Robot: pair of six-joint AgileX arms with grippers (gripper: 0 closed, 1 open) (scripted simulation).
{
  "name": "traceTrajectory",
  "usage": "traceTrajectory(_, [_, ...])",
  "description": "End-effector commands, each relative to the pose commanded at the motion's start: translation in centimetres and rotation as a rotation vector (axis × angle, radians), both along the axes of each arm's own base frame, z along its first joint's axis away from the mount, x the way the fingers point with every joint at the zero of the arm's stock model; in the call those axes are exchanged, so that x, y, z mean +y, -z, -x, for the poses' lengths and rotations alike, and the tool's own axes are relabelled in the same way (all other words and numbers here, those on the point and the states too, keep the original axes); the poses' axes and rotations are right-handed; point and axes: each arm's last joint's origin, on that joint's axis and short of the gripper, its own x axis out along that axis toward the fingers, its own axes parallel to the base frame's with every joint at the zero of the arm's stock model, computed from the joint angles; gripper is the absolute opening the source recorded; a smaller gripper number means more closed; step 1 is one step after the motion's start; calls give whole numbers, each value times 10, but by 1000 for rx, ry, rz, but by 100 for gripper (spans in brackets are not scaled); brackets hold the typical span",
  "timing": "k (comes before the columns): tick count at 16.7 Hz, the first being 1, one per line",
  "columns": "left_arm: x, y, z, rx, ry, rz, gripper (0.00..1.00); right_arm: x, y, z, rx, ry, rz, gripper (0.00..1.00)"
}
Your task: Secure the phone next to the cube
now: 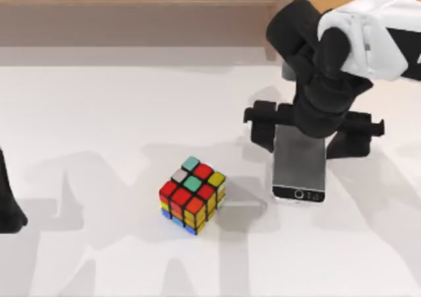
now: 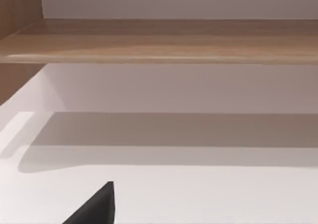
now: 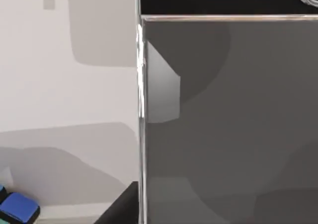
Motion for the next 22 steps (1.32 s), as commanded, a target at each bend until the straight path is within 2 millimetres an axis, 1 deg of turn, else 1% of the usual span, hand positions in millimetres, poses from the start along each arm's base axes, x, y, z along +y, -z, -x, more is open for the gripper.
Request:
traceTrajectory(4, [0, 0, 0, 0, 0, 0, 100, 8, 14, 9, 47, -58, 9, 0])
traceTrajectory(9, [0, 0, 0, 0, 0, 0, 100, 13, 41, 20, 140, -107, 50, 0])
traceTrajectory(14, [0, 0, 0, 0, 0, 0, 100, 12, 43, 20, 144, -108, 52, 0])
traceTrajectory(22, [0, 0, 0, 0, 0, 0, 100, 12, 43, 20, 144, -108, 52, 60])
